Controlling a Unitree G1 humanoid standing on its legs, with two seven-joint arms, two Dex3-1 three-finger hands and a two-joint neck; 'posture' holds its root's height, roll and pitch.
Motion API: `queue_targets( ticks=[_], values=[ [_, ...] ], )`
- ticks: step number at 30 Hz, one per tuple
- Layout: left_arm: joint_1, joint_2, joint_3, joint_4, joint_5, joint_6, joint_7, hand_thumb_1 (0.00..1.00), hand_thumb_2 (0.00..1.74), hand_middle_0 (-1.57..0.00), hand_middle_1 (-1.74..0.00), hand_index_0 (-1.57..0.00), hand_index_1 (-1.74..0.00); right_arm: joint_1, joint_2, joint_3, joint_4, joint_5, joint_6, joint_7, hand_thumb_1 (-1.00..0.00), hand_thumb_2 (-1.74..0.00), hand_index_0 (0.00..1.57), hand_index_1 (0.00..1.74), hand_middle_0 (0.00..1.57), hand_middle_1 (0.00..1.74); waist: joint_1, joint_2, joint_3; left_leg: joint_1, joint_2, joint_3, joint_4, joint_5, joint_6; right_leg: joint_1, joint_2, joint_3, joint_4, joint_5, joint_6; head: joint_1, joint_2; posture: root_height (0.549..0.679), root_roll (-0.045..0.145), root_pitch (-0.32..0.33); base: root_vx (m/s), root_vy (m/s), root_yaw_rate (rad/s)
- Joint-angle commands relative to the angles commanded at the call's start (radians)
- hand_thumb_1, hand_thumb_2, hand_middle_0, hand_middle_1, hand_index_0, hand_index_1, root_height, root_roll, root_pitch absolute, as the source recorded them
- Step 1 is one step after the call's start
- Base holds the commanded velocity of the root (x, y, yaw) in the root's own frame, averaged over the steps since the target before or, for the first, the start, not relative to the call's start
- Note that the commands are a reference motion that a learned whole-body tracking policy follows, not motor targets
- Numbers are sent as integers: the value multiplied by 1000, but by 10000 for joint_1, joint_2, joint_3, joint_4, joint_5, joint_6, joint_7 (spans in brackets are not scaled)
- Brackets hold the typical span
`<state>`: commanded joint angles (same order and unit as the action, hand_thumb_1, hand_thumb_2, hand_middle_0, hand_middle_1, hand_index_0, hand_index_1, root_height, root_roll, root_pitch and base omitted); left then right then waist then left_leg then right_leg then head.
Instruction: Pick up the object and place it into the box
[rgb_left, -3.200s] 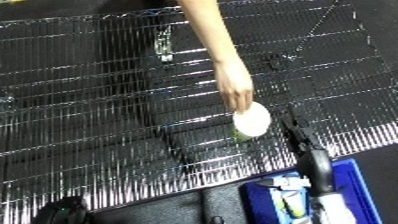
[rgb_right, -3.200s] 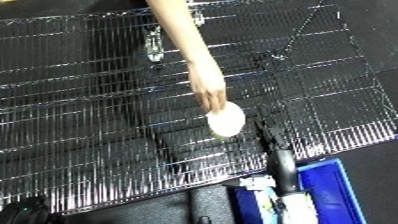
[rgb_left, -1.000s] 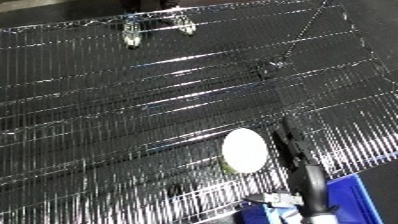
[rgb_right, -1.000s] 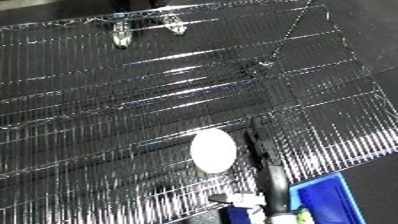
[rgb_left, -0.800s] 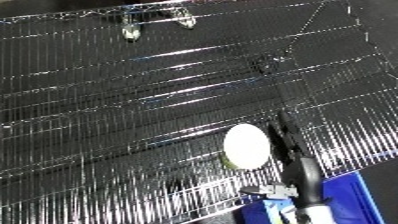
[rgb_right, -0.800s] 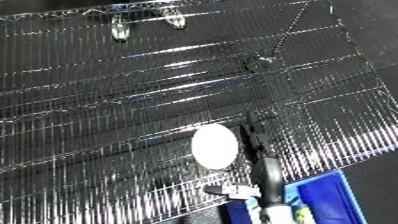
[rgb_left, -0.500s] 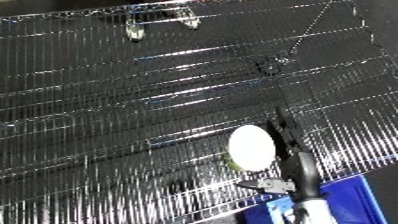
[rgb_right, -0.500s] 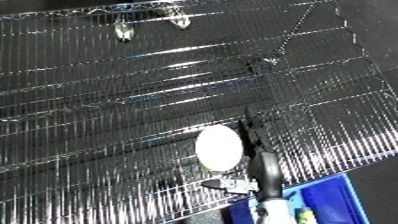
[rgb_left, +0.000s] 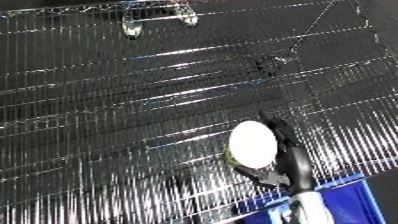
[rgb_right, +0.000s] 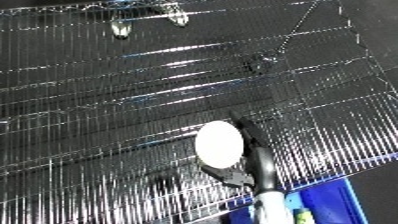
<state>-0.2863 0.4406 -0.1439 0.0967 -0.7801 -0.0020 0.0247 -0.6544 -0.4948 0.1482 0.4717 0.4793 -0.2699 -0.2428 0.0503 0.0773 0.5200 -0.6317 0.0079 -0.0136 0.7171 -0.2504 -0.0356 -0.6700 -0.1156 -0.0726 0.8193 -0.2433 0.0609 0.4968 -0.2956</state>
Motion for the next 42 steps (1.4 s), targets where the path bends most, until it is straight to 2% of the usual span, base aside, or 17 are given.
queue_targets(
  ticks=[9,18,26,35,42],
  values=[
    [-50,21,-96,15,-79,-89,-13,1000,1740,-1570,-1740,-1570,-1740,-172,-107,82,359,-229,95,-341,-950,-1653,1492,1653,1492,1653,23,11,0,77,-18,-25,-196,55,37,21,14,-10,-130,58,7,109,137,631,44,161,-32,15,10],
    [-131,29,-71,61,-93,-145,-81,1000,1740,-1570,-1740,-1570,-1740,-242,-157,72,456,-359,142,-639,-950,-1653,1492,1653,1492,1653,12,0,0,240,-19,-13,-491,156,49,108,62,-17,-329,126,26,108,292,633,41,162,-38,15,-3],
    [-127,14,-73,82,-110,-171,-171,1000,1740,-1570,-1740,-1570,-1740,-142,-167,-13,208,-383,129,-849,-950,-1653,1492,1653,1492,1653,-43,-68,0,545,10,-10,-766,234,32,373,109,-20,-578,184,52,110,355,636,39,153,-35,8,-20],
    [128,3,28,35,-73,-204,-406,1000,1740,-1570,-1740,-1570,-1740,447,-79,-316,-1091,-800,80,-1232,-950,-1653,1492,1653,1492,1653,-279,-239,0,1401,85,58,-1346,309,0,1150,202,19,-1206,277,107,352,364,644,36,124,-25,14,-77],
    [519,-32,291,22,18,-249,-656,1000,1740,-1570,-1740,-1570,-1740,1500,25,-839,-2581,-1124,72,-1649,-950,-1653,1492,1653,1492,1653,-677,-413,0,2304,210,237,-1635,208,-32,1998,265,164,-1777,359,163,851,147,651,38,83,-20,33,-182]
  ],
)
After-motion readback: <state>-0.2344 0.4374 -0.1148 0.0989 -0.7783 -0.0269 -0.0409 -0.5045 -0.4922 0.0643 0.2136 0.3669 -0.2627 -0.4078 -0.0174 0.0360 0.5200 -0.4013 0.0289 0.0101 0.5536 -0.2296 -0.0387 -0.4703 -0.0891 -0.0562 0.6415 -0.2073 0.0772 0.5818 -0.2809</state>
